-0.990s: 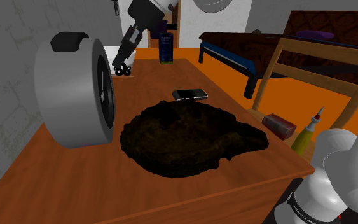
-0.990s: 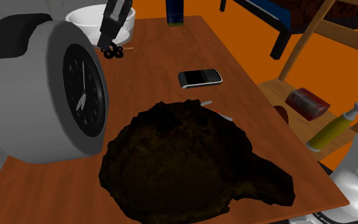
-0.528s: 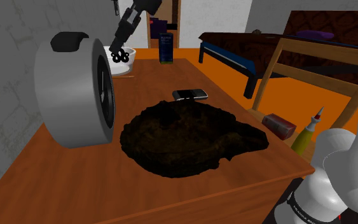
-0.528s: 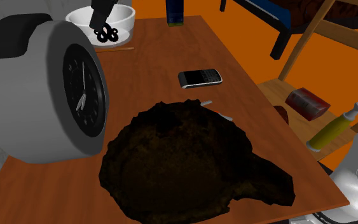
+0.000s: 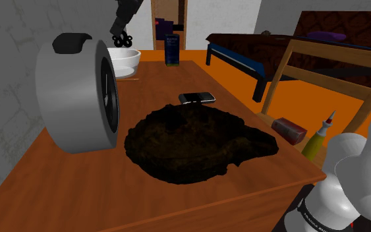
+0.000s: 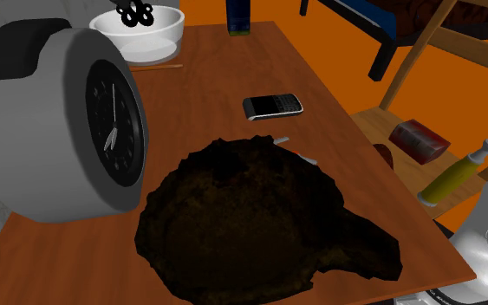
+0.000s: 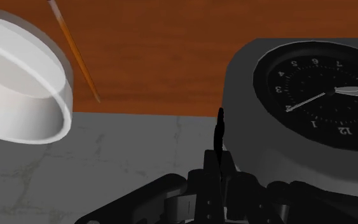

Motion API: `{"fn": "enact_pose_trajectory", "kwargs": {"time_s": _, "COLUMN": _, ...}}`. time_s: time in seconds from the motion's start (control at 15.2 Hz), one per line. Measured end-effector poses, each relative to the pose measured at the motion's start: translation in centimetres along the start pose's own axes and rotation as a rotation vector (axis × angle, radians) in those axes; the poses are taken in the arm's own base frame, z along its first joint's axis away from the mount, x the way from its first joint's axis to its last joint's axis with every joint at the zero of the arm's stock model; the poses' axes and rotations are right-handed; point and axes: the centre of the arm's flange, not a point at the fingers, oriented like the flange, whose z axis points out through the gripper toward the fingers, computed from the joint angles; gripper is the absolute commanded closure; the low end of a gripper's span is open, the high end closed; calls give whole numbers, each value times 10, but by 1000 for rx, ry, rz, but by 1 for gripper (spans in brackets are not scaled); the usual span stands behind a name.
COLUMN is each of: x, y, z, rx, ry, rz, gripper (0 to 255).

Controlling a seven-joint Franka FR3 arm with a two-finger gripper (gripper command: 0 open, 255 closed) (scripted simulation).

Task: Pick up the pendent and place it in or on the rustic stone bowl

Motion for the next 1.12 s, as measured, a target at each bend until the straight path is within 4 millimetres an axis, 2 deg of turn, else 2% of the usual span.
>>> {"fn": "enact_pose_trajectory", "kwargs": {"time_s": 0.13, "x": 5, "y": 0, "z": -6, "rx": 0, "ry": 0, "rz": 0, "gripper": 255}}
{"fn": "enact_pose_trajectory", "kwargs": {"time_s": 0.26, "x": 0, "y": -13, "z": -13, "rx": 0, "ry": 0, "rz": 0, "gripper": 255}}
{"fn": "enact_pose_trajectory", "kwargs": {"time_s": 0.33, "x": 0, "y": -24, "z": -17, "rx": 0, "ry": 0, "rz": 0, "gripper": 255}}
{"fn": "enact_pose_trajectory", "kwargs": {"time_s": 1.12, "x": -51, "y": -166, "z": -67, "rx": 0, "ry": 0, "rz": -1, "gripper": 255}}
